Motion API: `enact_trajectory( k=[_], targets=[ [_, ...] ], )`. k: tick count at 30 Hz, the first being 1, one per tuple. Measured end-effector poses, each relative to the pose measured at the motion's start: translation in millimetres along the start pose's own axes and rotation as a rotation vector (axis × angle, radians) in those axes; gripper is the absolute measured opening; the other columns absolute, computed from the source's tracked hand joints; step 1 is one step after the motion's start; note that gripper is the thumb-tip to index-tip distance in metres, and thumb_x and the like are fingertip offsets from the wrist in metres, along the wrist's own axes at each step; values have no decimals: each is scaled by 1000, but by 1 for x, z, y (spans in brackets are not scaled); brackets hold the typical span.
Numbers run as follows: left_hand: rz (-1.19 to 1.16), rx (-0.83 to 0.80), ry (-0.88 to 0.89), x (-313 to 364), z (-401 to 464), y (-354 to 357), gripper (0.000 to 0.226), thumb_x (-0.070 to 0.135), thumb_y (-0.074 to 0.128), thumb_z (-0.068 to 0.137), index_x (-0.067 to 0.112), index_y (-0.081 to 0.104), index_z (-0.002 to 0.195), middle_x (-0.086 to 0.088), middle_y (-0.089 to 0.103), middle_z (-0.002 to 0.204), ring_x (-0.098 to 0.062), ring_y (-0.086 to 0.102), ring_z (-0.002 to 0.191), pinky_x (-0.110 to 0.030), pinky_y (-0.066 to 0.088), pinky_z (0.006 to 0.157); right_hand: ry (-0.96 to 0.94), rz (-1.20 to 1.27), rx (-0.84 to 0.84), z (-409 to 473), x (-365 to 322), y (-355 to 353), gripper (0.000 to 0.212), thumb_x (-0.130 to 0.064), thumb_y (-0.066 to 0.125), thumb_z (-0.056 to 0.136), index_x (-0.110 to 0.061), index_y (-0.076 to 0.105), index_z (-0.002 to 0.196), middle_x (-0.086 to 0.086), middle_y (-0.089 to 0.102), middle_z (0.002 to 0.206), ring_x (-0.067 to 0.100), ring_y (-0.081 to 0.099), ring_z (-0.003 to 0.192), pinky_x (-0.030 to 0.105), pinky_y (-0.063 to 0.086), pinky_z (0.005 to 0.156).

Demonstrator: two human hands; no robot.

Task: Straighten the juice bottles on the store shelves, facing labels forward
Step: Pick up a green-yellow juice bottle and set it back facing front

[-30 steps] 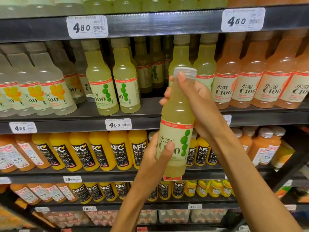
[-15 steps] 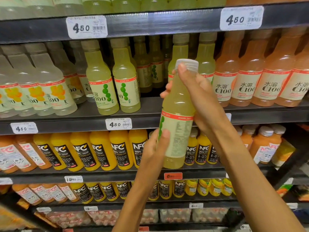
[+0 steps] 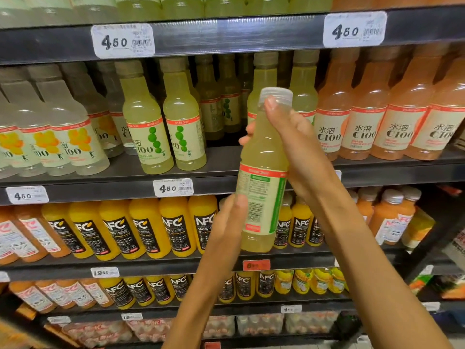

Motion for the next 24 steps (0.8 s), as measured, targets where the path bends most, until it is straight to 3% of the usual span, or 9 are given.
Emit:
enact_trajectory(
  k=[2, 5, 7, 10, 12, 15, 16, 20, 24],
  targets=[
    [15, -9, 26, 3, 0, 5, 50, 72, 45, 68, 40, 60, 104, 20, 70, 99, 5, 66, 91, -7, 49, 68, 4, -74, 42, 1, -1, -2, 34, -38, 54, 94, -10, 55, 113, 3, 70, 86, 16, 71, 78, 26, 56, 61],
    [-187, -84, -83, -7, 1, 14, 64, 77, 46, 68, 32, 65, 110, 6, 73, 103, -9, 69, 94, -24, 54, 76, 40, -85, -44, 3, -4, 1, 31, -39, 56, 92, -13, 61, 107, 4, 72, 89, 19, 71, 84, 29, 58, 67],
    [-390, -198, -160, -8, -1, 24, 76, 76, 44, 76, 17, 63, 120, -8, 70, 102, -21, 69, 85, -35, 55, 73, 93, 29, -126, 2, -1, 5, 31, -39, 51, 93, -12, 62, 105, 6, 71, 87, 22, 69, 85, 33, 58, 75],
    [-579, -349, -196, -4, -6, 39, 77, 70, 36, 86, 7, 57, 124, -13, 66, 98, -23, 65, 79, -35, 54, 71, 172, 217, -194, -1, 8, 16, 42, -42, 41, 95, -8, 54, 115, 8, 67, 85, 24, 67, 81, 39, 54, 81],
    [-487, -280, -178, -10, -4, 32, 76, 72, 32, 85, 13, 60, 123, -12, 68, 103, -24, 67, 88, -37, 56, 79, 151, 228, -187, 0, 8, 19, 40, -41, 42, 96, -7, 53, 114, 8, 65, 81, 24, 66, 76, 39, 52, 78],
    [-194, -40, -161, -14, 1, 4, 76, 82, 38, 71, 31, 60, 123, -1, 68, 118, -17, 63, 111, -43, 49, 98, 69, 48, -76, 2, -1, 9, 34, -39, 48, 96, -8, 55, 109, 6, 68, 79, 21, 68, 72, 32, 57, 66],
    [-143, -9, -141, -12, 1, -1, 75, 83, 41, 69, 35, 59, 122, 4, 68, 118, -13, 63, 111, -42, 50, 97, 45, -2, -43, 3, -5, 6, 32, -38, 50, 96, -10, 54, 110, 5, 69, 80, 20, 69, 72, 30, 57, 63],
    [-25, -5, 17, 4, 3, 5, 49, 71, 53, 70, 40, 58, 108, 19, 71, 101, 0, 67, 96, -11, 52, 69, -3, -89, -44, 2, -12, 11, 26, -36, 53, 94, -15, 54, 109, 3, 71, 83, 19, 72, 80, 26, 56, 62],
    [50, 32, 191, 19, 12, -3, 55, 62, 65, 69, 29, 55, 112, 10, 71, 103, -9, 67, 97, -20, 53, 74, -158, -13, -192, -9, -29, 19, 34, -36, 60, 90, -13, 53, 114, 3, 71, 89, 21, 70, 87, 28, 55, 71]
  ],
)
Point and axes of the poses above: each hand's wrist, its own z-axis towards the middle knuckle, its own y-axis out of the palm, x = y × z, the point moved 9 cm from there along z, towards the middle knuckle
